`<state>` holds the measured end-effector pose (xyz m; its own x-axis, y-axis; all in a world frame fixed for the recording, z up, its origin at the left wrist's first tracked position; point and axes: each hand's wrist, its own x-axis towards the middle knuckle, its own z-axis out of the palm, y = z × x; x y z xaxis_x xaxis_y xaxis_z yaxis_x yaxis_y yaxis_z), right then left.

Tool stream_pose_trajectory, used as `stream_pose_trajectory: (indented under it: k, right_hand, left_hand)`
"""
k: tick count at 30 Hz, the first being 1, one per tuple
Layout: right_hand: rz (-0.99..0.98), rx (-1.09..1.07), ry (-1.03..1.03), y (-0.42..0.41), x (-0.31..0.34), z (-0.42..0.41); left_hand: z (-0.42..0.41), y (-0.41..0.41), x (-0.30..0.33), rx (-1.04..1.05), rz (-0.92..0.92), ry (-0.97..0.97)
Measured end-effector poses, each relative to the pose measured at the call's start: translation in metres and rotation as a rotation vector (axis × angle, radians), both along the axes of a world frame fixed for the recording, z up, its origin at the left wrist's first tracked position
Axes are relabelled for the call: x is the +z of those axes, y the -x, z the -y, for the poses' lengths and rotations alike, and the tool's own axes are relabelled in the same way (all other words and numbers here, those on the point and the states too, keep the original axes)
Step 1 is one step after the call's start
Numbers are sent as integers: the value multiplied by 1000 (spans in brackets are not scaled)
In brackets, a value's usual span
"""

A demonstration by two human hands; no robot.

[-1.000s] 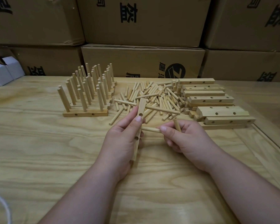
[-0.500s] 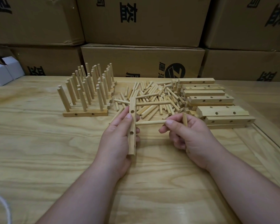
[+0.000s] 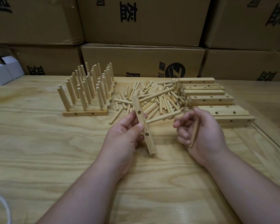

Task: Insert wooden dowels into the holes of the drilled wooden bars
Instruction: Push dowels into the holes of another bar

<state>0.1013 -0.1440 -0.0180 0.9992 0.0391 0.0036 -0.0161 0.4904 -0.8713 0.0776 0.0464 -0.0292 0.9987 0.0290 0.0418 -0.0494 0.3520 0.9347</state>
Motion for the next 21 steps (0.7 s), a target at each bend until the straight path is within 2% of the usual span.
stream_pose_trajectory:
  k: [2, 4, 8, 12, 21]
  right_hand:
    - [-16, -33, -59, -1, 0, -1]
    - [-34, -61, -25, -2, -1, -3]
    - [-26, -105, 324, 1, -3, -8]
    - [86, -75, 497, 9, 0, -13]
    - [128, -89, 563, 11, 0, -15]
  left_hand:
    - [0, 0, 0, 9, -1, -4]
    - [0, -1, -1, 17, -1, 4]
    - [0, -3, -3, 24, -2, 28]
    - [0, -4, -4, 7, -10, 69]
    - [1, -4, -2, 16, -23, 203]
